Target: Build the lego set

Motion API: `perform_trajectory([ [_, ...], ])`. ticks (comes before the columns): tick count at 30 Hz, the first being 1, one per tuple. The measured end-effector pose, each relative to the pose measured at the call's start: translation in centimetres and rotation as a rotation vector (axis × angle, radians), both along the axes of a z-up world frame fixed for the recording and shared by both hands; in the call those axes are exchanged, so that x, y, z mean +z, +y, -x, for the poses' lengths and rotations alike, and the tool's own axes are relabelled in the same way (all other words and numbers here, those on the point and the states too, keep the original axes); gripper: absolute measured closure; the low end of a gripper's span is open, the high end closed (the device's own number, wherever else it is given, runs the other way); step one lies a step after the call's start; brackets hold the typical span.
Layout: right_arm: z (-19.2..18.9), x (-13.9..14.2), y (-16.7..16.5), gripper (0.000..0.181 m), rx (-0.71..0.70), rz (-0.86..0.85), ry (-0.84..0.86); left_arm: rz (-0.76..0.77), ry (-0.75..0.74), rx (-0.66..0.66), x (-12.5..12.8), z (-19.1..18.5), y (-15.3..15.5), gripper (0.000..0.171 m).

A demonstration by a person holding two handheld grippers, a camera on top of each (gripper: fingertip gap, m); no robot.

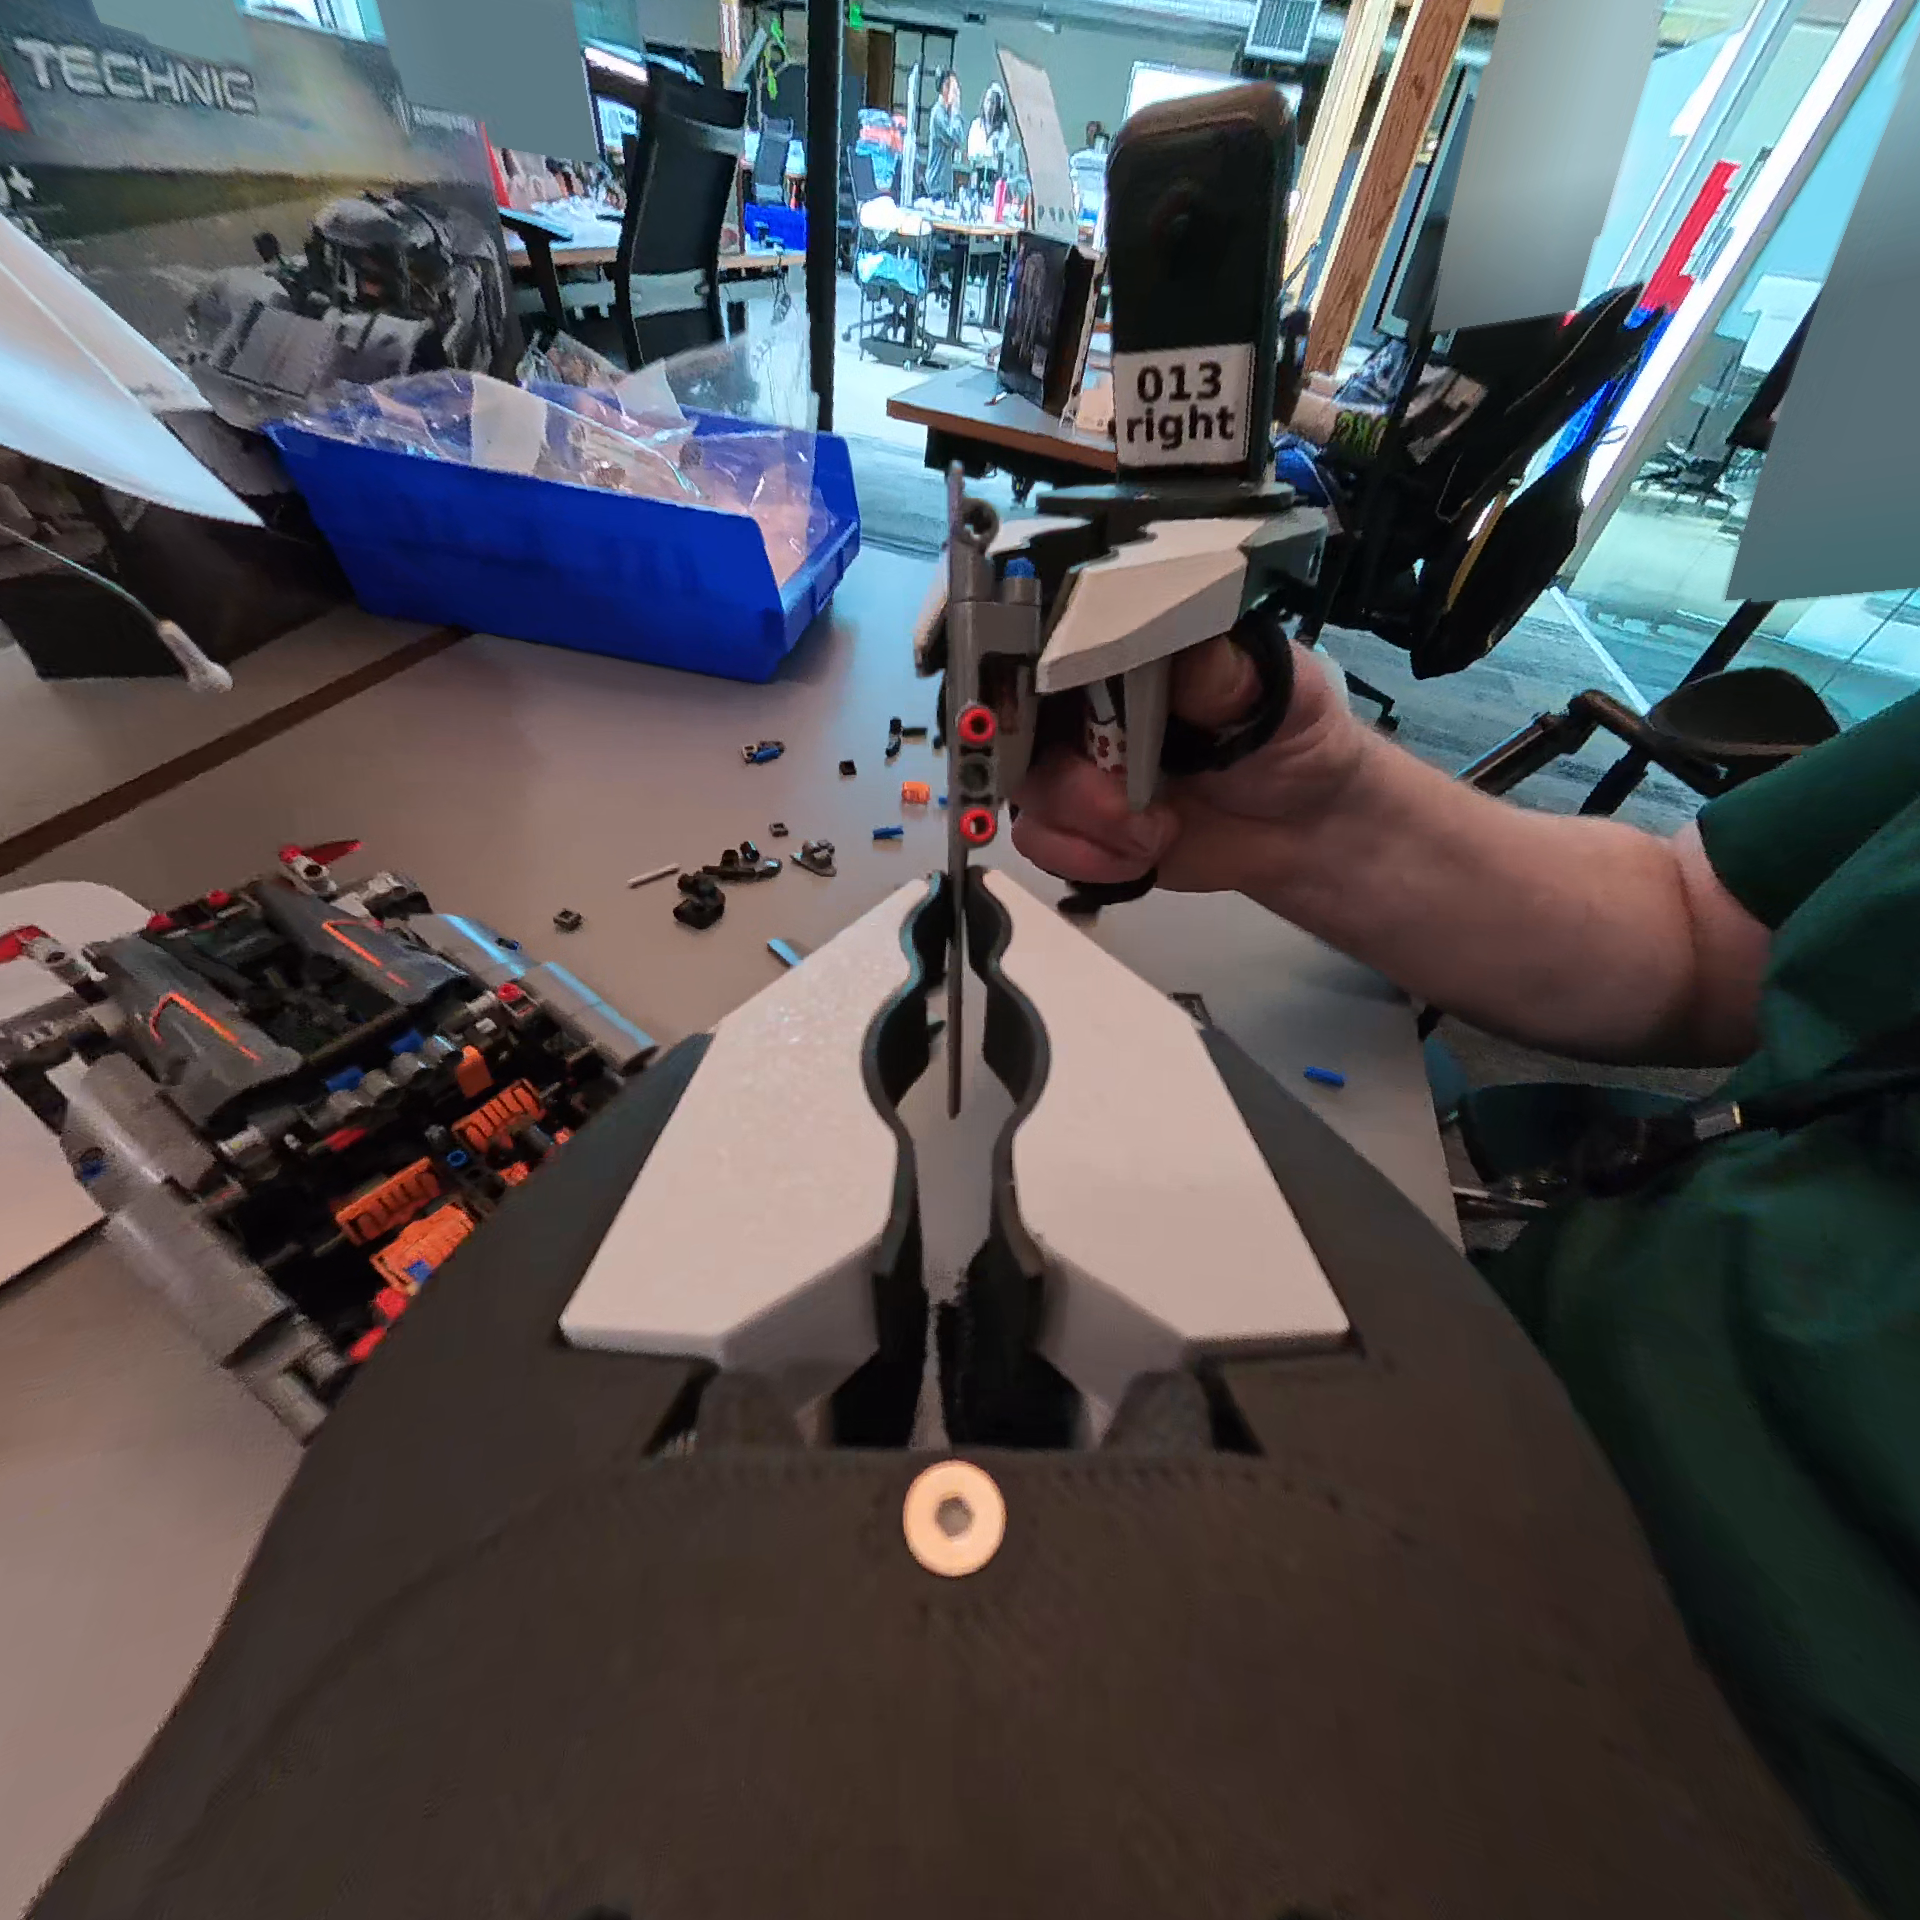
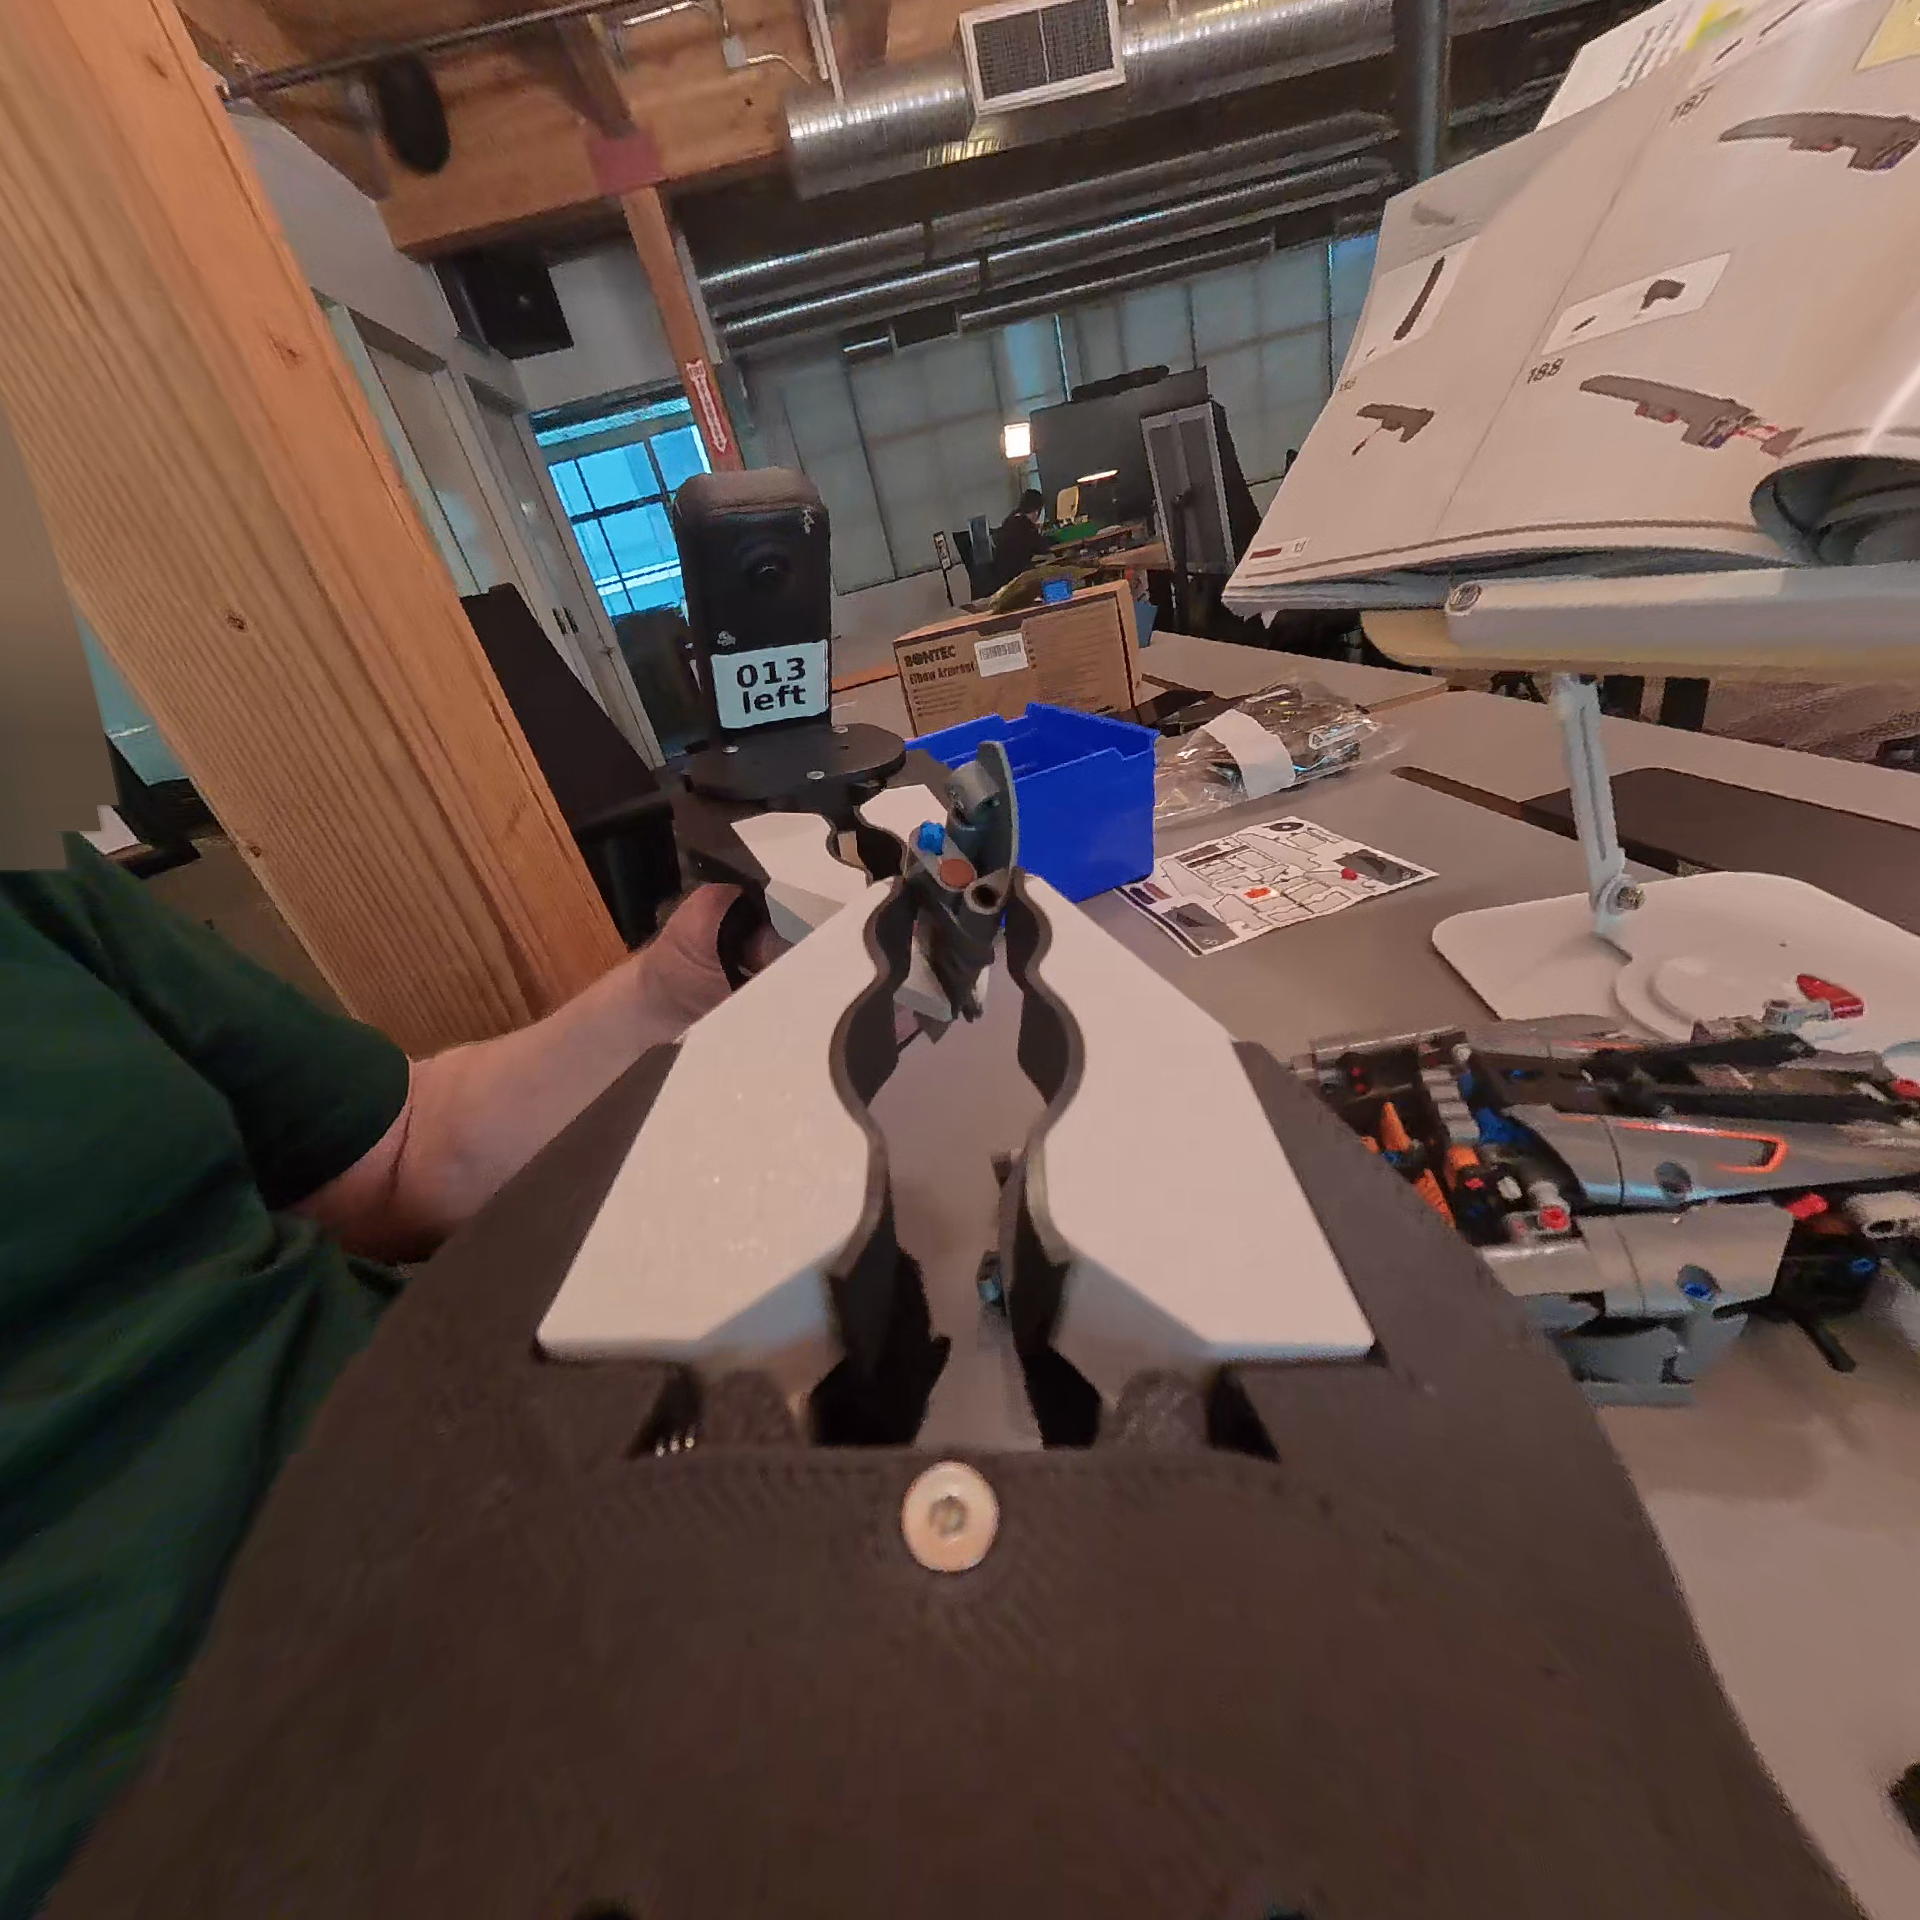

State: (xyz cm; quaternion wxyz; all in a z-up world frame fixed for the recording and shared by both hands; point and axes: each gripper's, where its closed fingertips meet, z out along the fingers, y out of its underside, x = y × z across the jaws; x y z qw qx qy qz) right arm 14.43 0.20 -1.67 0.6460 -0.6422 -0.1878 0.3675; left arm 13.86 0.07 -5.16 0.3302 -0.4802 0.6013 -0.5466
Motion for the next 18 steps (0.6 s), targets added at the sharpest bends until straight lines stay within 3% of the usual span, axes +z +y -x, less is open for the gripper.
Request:
perform_trajectory([
  [4, -0.4, 1.9, 1.5, 0.168, 0.022, 0.008, 0.067, -0.011, -0.016, -0.021, 1.7, -0.4, 1.3, 0.17],
  [11, -1.4, 3.8, 4.2, 0.168, 0.096, -0.018, 0.217, -0.099, -0.068, 0.061, 2.5, -1.2, 4.1, 0.171],
  [14, -1.7, 2.8, 4.9, 0.164, 0.078, -0.014, 0.223, -0.192, -0.072, 0.17, 1.7, -1.2, 5.4, 0.171],
  [15, -1.9, 2.4, 5.2, 0.155, 0.053, -0.009, 0.225, -0.24, -0.059, 0.209, 1.4, -1.2, 6.0, 0.171],
  [18, -2.9, 1.7, 5.5, 0.144, 0.007, -0.007, 0.236, -0.466, -0.039, 0.352, 1.0, -1.1, 8.1, 0.171],
])
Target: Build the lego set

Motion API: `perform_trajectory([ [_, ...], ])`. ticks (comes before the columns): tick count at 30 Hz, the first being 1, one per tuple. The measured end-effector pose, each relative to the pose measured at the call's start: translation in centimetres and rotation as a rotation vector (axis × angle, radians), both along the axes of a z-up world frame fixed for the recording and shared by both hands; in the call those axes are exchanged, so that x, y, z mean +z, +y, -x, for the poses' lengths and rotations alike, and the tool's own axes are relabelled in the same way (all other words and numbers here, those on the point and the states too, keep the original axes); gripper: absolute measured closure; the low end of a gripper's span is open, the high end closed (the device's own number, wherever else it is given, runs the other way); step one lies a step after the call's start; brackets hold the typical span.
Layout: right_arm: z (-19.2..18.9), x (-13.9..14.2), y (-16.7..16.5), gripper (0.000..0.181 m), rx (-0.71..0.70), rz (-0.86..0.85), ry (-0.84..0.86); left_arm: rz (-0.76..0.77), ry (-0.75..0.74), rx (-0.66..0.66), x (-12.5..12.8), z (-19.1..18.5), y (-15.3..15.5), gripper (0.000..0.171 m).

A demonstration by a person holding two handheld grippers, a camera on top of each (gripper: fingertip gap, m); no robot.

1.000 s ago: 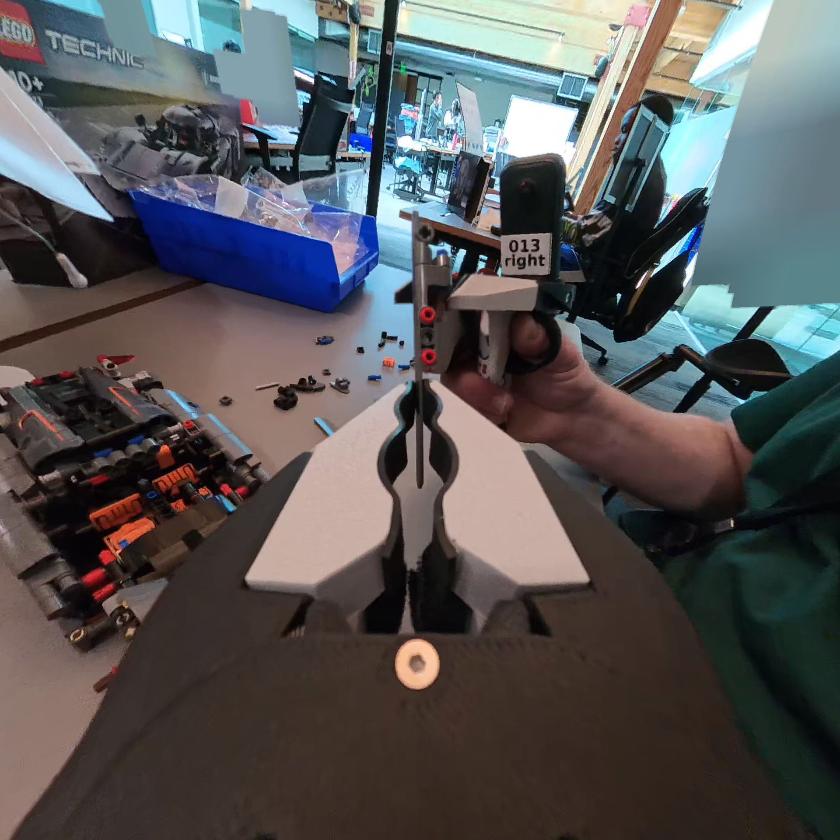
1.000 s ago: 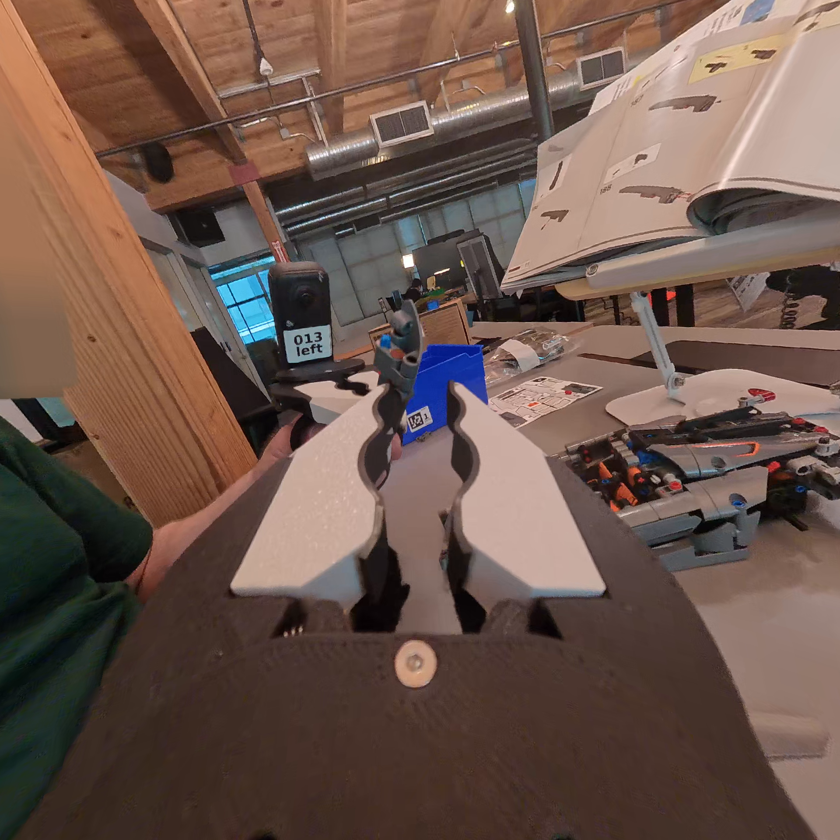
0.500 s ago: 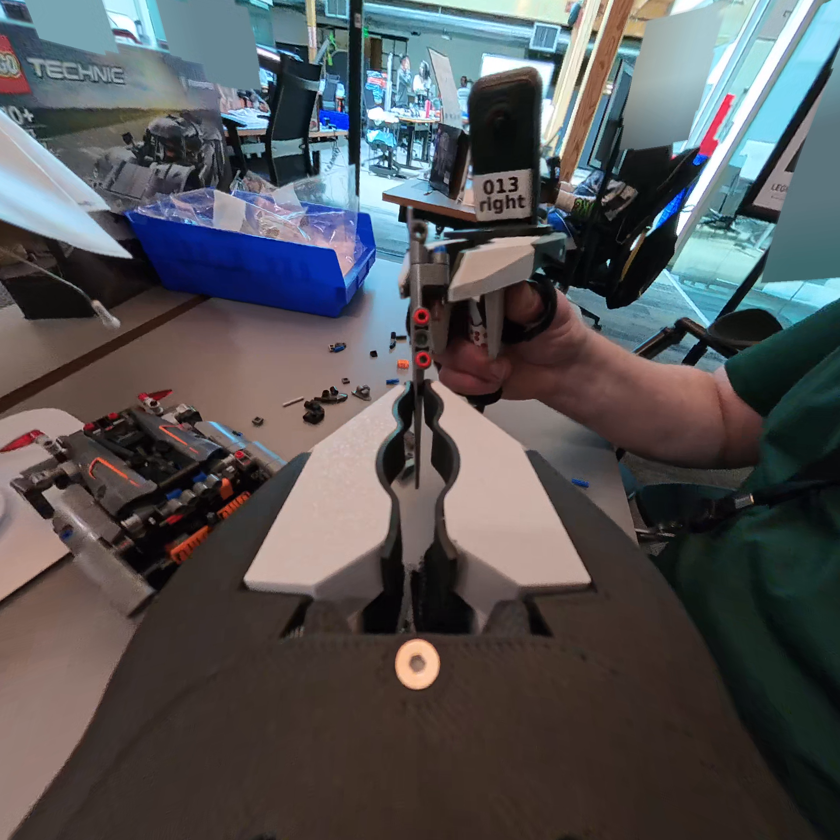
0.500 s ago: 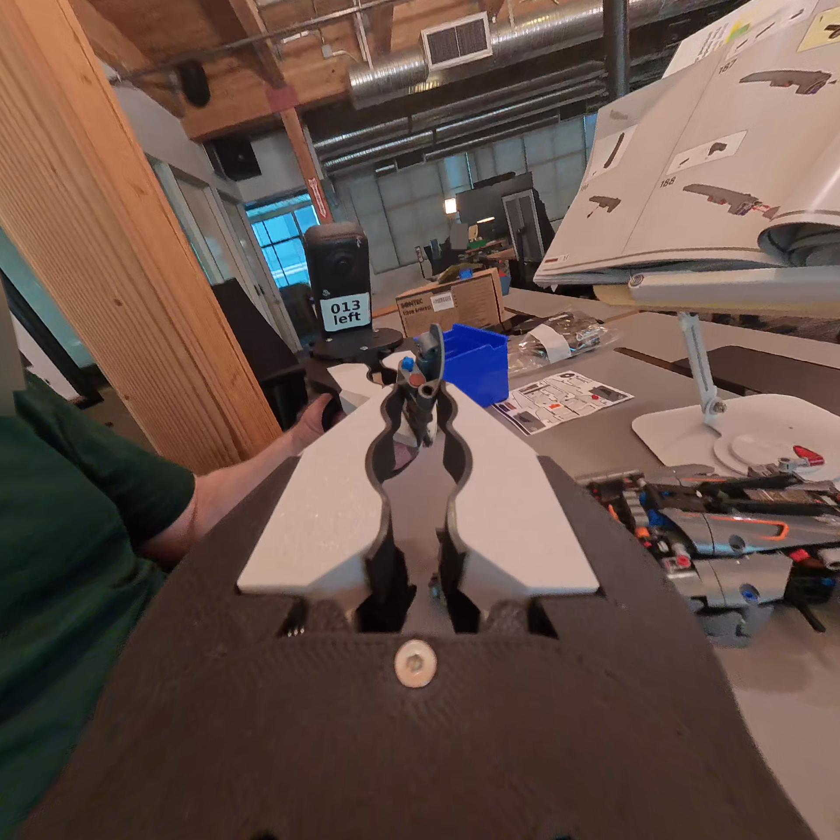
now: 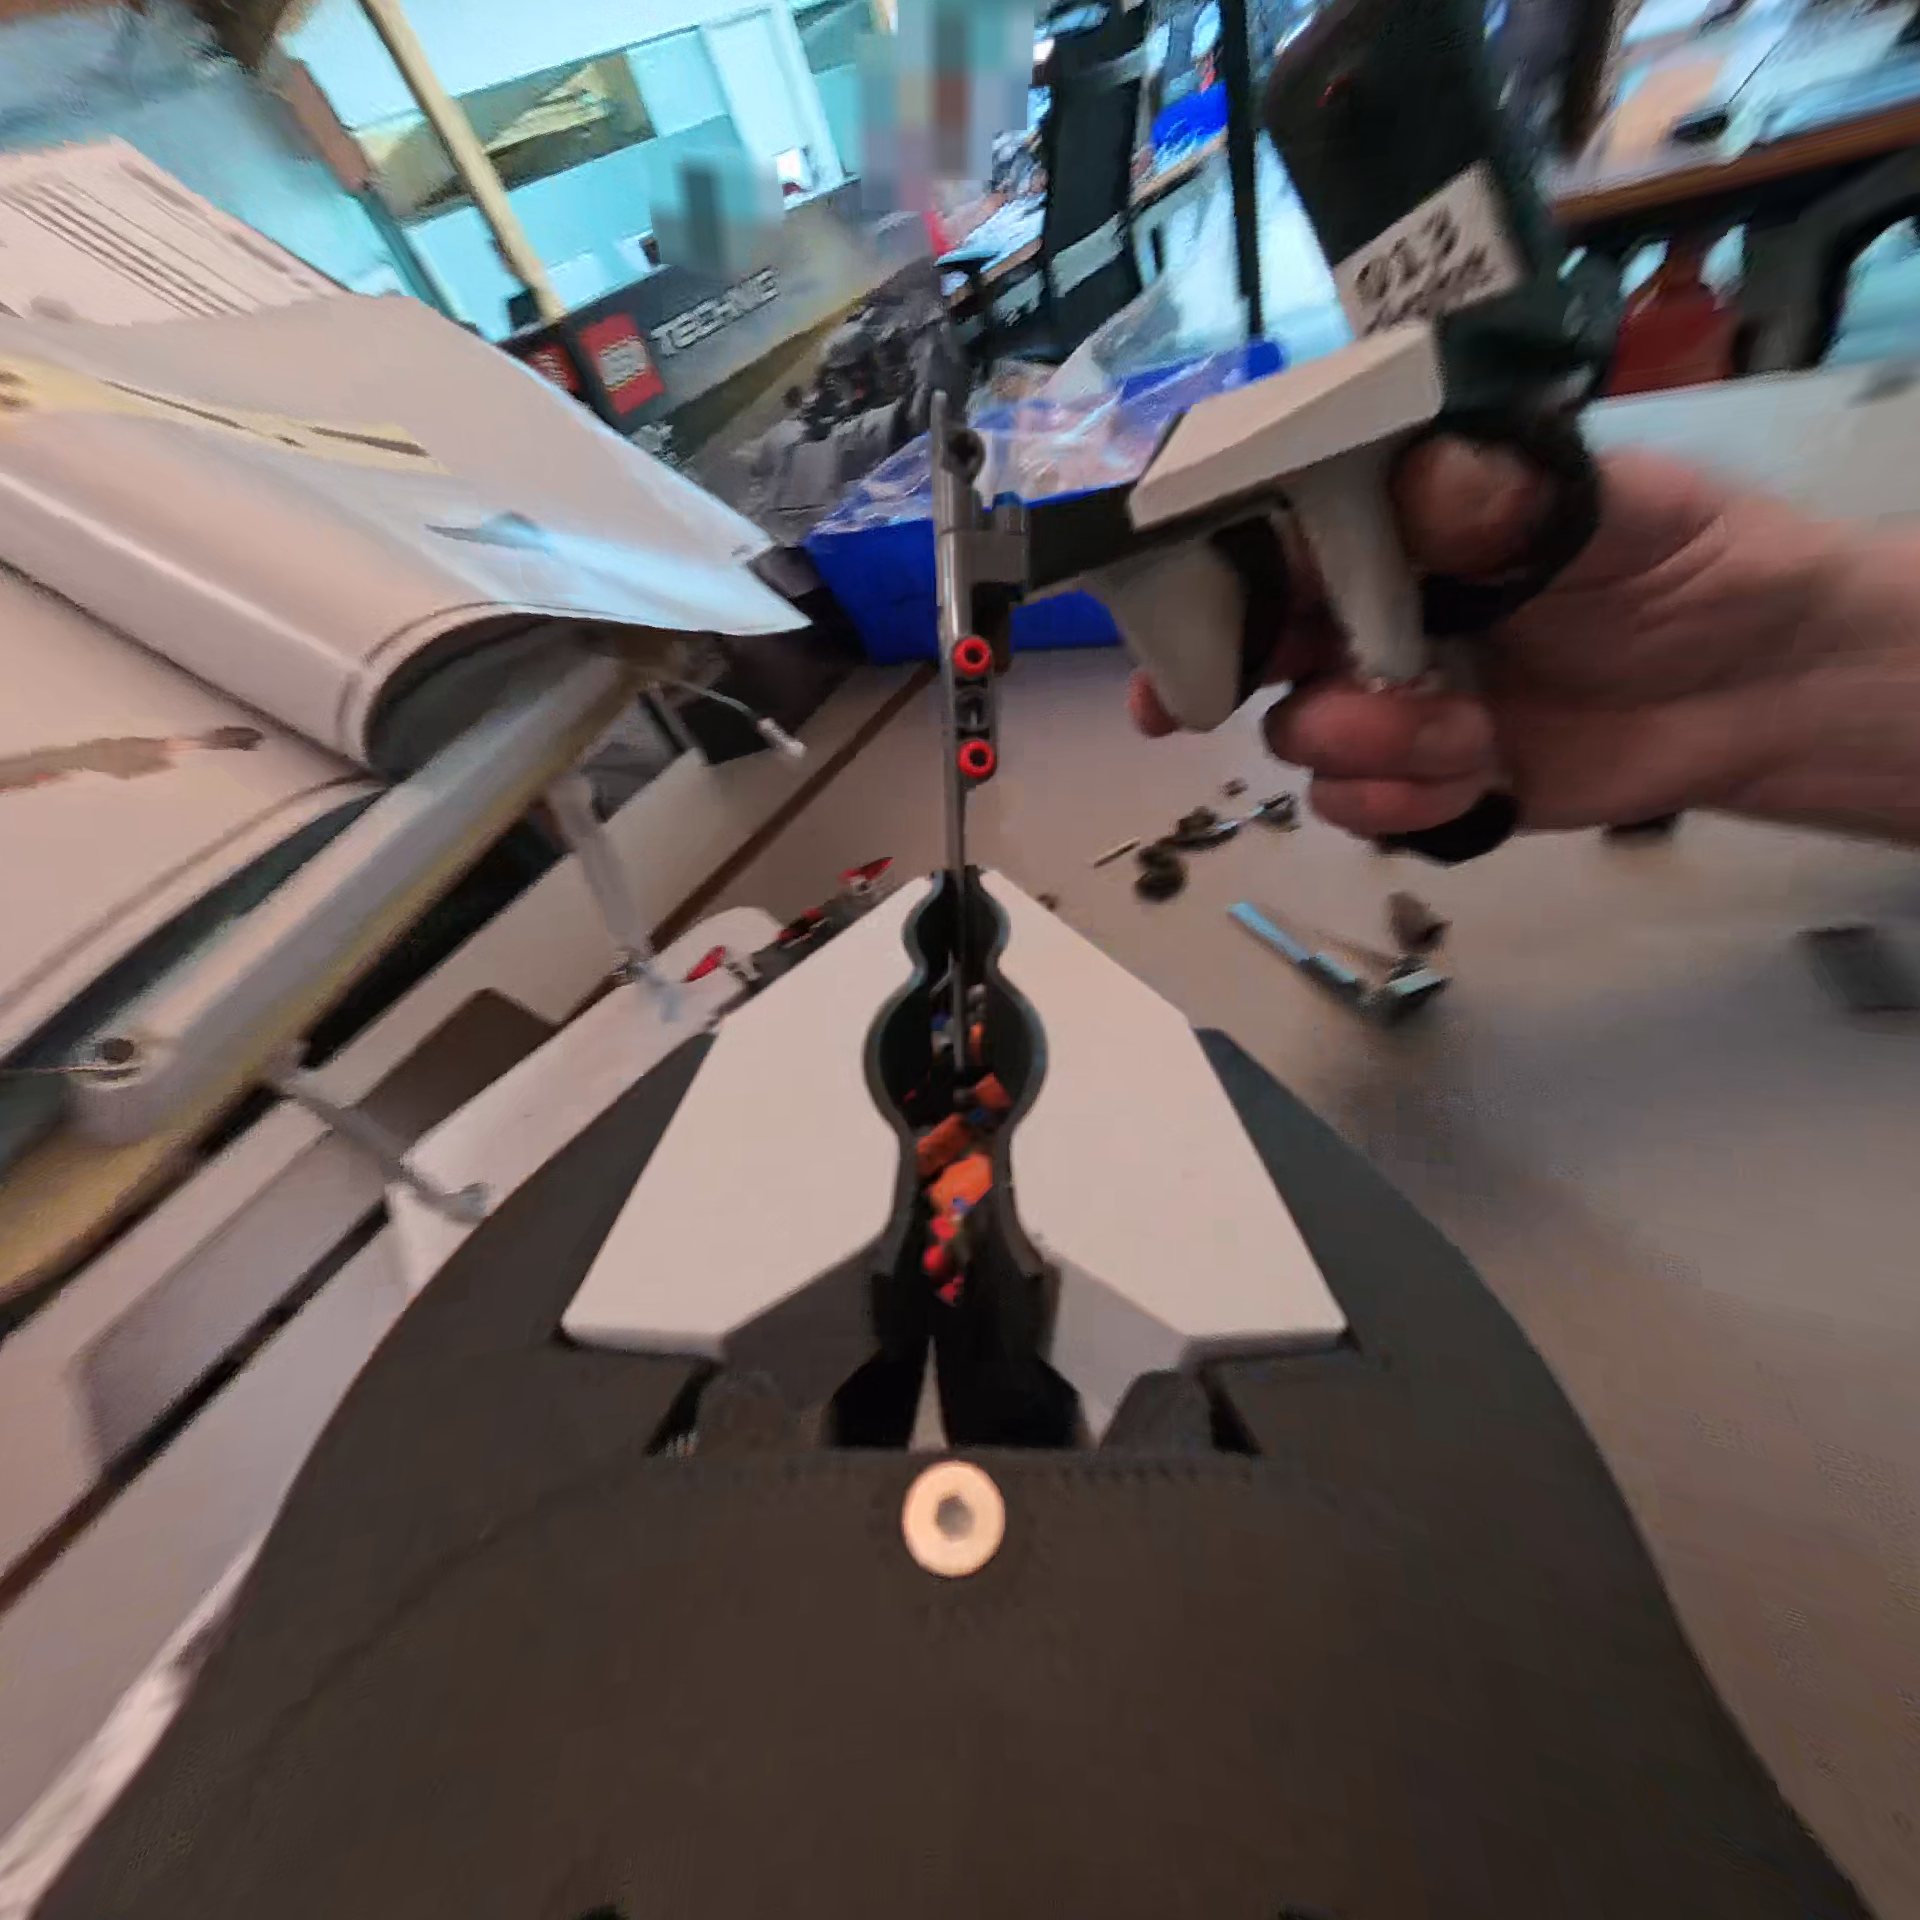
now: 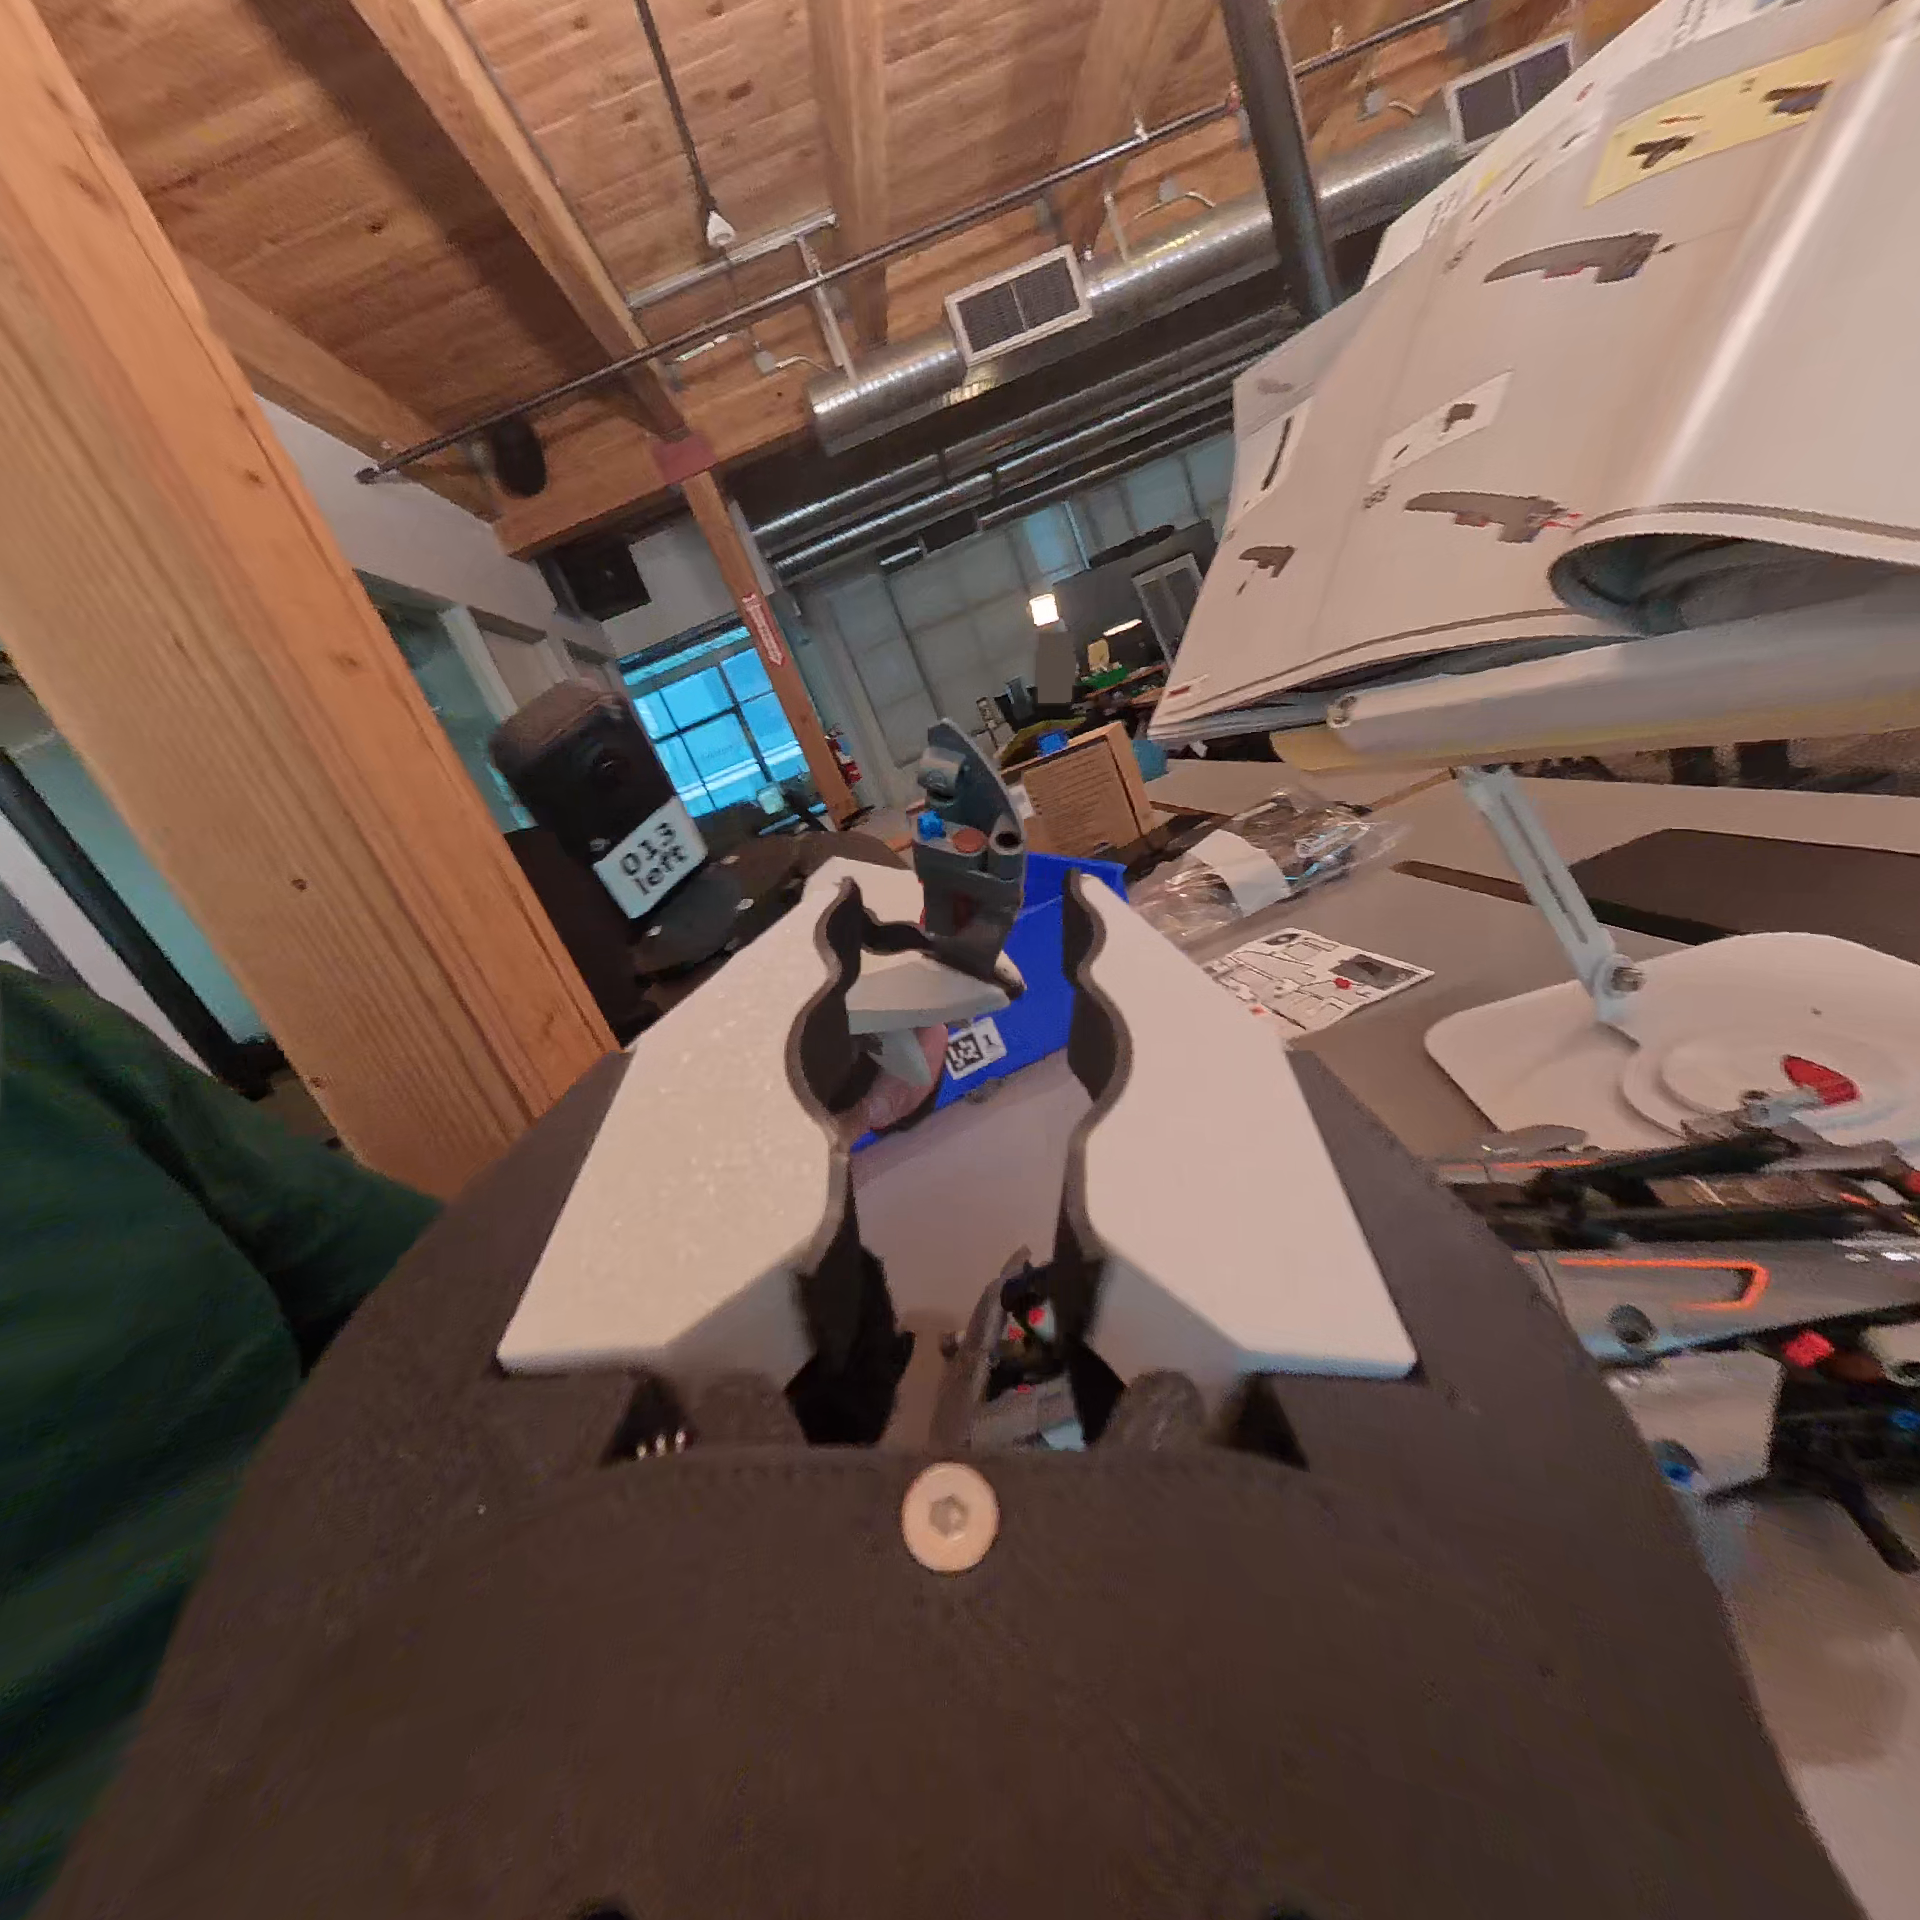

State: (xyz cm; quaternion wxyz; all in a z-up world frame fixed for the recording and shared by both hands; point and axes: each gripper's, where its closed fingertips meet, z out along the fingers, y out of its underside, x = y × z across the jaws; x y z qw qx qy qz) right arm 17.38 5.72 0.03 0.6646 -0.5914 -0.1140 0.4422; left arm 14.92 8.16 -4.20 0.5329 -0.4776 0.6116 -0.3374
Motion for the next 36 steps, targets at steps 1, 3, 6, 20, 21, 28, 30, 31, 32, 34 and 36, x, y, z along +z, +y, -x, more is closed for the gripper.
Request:
perform_trajectory([
  [1, -0.2, -0.3, 0.0, 0.14, -0.006, 0.01, -0.018, -0.055, 0.021, 0.031, -0.2, -0.1, 0.3, 0.171],
  [3, -0.4, -0.9, 0.2, 0.137, -0.017, 0.033, -0.045, -0.139, 0.043, 0.054, -0.4, -0.4, 0.3, 0.171],
  [6, -0.3, -0.8, 0.2, 0.136, -0.014, 0.035, -0.037, -0.303, 0.084, 0.105, -0.9, -0.9, 0.3, 0.171],
  [20, -0.6, -1.9, 0.7, 0.14, -0.039, 0.067, -0.056, -0.158, 0.048, 0.062, -0.6, -0.9, -0.1, 0.171],
  [21, -0.6, -1.9, 0.7, 0.139, -0.036, 0.064, -0.055, -0.158, 0.06, 0.06, -0.9, -0.9, 0.0, 0.171],
  [28, 0.4, -2.8, 0.8, 0.157, -0.024, 0.077, -0.108, -0.317, 0.156, 0.05, -2.5, -1.3, -1.0, 0.171],
  [30, 0.4, -2.9, 0.7, 0.157, -0.018, 0.082, -0.111, -0.305, 0.152, 0.045, -2.6, -1.4, -1.1, 0.171],
  [31, 0.4, -3.0, 0.7, 0.157, -0.011, 0.085, -0.11, -0.285, 0.146, 0.036, -2.6, -1.3, -1.2, 0.171],
  [32, 0.4, -2.9, 0.6, 0.157, -0.008, 0.08, -0.105, -0.271, 0.135, 0.024, -2.4, -1.3, -1.3, 0.171],
  [34, 0.5, -2.7, 0.5, 0.157, 0.001, 0.07, -0.101, -0.262, 0.115, 0.021, -2.1, -1.2, -1.3, 0.171],
  [36, 0.4, -2.3, 0.3, 0.157, 0.0, 0.05, -0.088, -0.242, 0.106, 0.019, -2.0, -1.1, -1.3, 0.169],
])
